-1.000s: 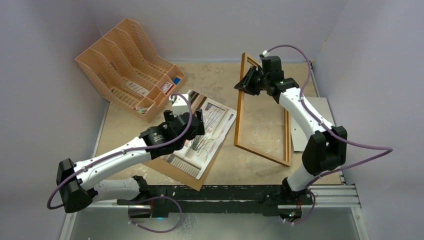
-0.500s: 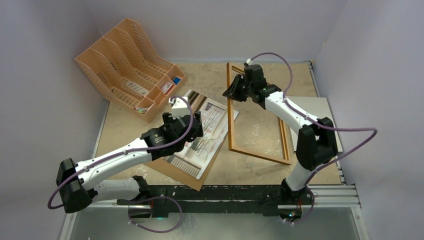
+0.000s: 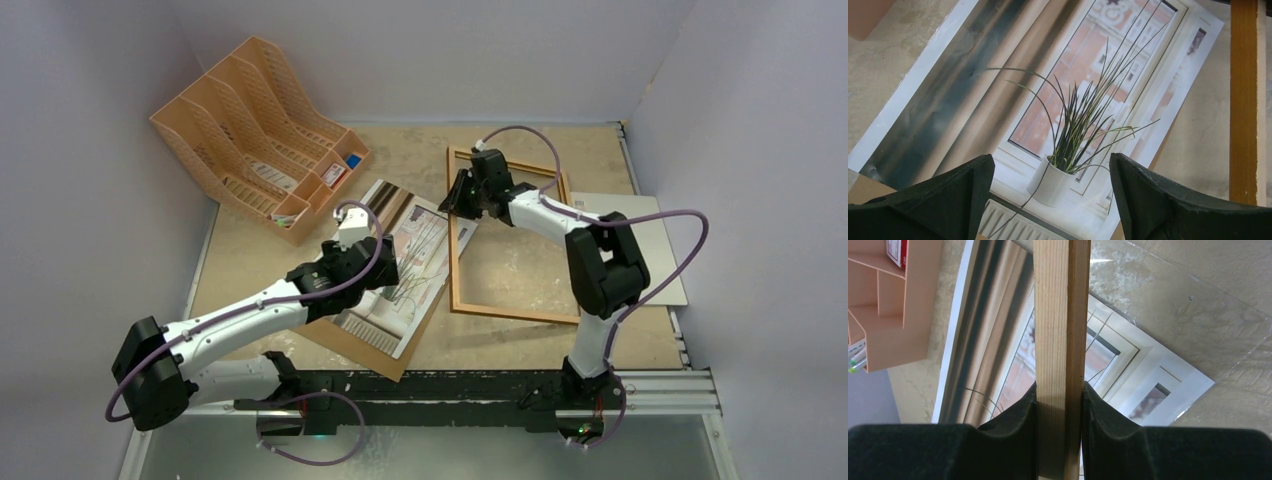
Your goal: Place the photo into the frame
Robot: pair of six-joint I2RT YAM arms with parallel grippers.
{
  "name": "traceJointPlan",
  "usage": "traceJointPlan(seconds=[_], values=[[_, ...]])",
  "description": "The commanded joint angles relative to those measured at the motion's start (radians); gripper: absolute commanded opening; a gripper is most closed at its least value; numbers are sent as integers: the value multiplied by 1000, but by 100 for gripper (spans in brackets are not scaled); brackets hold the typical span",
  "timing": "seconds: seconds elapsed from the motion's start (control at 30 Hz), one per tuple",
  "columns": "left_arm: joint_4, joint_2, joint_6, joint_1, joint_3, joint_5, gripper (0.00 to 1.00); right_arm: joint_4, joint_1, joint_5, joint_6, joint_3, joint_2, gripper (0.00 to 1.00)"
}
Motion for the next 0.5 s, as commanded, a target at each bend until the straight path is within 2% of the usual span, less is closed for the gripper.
traceJointPlan(seconds=[0.0, 0.47], values=[[65, -1, -38, 34, -36, 70, 89, 31, -15, -65, 15, -27, 31, 21], [57, 30, -86, 69, -92, 74, 90, 35, -6, -126, -13, -25, 74, 44]])
